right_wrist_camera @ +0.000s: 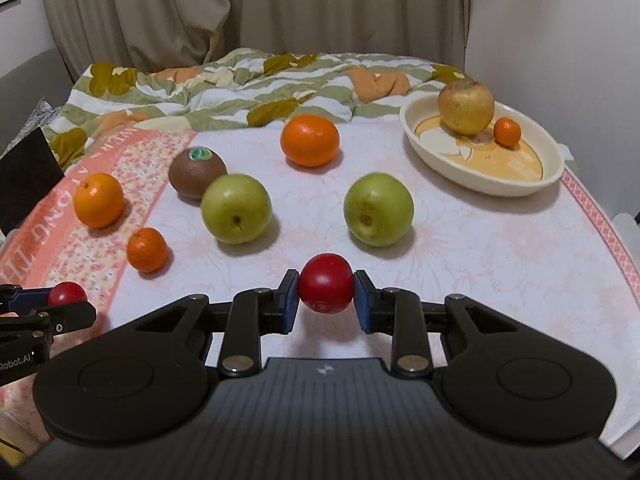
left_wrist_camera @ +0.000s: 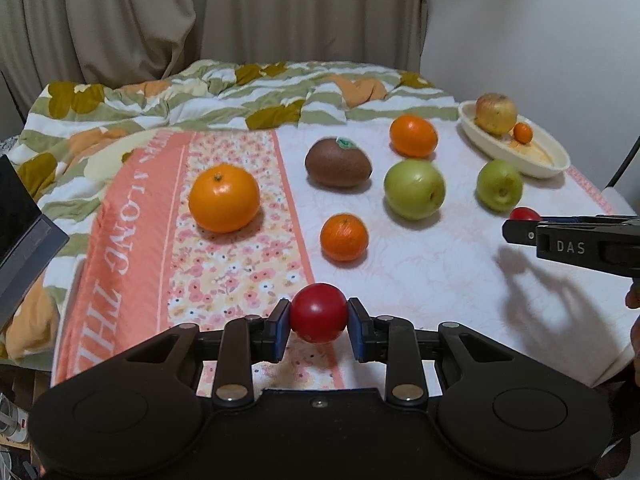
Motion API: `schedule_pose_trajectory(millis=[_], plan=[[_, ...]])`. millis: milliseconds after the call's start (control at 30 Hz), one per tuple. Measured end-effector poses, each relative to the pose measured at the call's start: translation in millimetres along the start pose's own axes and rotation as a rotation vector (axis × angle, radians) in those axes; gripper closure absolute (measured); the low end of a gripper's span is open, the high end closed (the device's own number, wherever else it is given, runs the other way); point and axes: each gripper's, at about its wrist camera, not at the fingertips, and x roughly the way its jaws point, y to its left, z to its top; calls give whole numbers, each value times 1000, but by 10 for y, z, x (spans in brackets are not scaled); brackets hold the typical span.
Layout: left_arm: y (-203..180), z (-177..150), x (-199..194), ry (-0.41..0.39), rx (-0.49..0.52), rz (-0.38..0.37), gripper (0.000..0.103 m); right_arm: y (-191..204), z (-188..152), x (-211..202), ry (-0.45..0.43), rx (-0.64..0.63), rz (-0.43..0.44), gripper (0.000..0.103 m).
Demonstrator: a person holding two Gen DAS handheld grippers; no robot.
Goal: Organize fruits
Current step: 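Carry the cherry tomatoes to the cream bowl with both tools and release them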
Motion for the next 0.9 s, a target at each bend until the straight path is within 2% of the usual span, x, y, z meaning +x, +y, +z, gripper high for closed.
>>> schedule_pose_trajectory(millis=[167, 400, 700, 900], plan=[[-75, 82, -276, -43, 10, -18, 70, -12, 80, -267, -28, 17, -1, 59], [-262, 232, -598, -103, 19, -21, 70, -221, 203, -684, -65, 41, 1, 59], [-839, 478, -882, -174, -16, 19, 70, -796, 391, -1071, -92, 15, 36, 59], [-1313, 687, -890, -218, -62, 53, 70, -1271, 555, -1149, -106, -29, 82, 59]])
